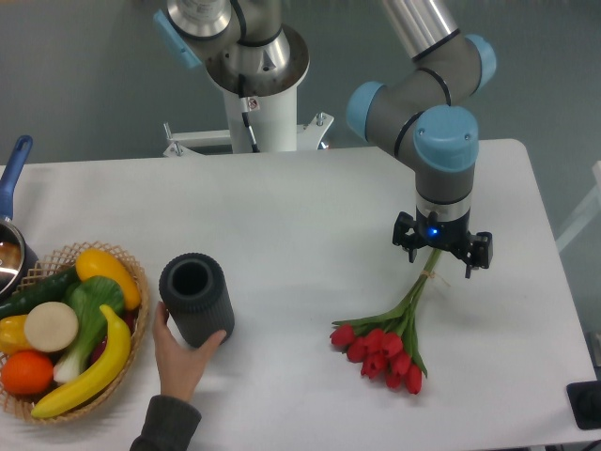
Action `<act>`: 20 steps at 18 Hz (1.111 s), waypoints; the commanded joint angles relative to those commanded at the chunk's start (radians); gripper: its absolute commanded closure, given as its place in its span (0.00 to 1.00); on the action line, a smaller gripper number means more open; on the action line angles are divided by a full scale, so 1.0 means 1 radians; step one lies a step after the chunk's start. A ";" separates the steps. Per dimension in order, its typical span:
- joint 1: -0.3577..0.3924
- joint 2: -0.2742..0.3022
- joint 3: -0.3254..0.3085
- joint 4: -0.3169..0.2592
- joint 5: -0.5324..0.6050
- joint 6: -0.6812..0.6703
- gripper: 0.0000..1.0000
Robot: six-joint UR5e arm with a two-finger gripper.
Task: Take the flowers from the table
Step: 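Lower the open gripper toward the green stems of the red tulips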
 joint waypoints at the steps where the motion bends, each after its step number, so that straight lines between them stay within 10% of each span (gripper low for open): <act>1: 0.000 0.000 0.000 0.000 0.000 0.000 0.00; 20: -0.060 -0.103 -0.017 0.011 -0.051 -0.002 0.00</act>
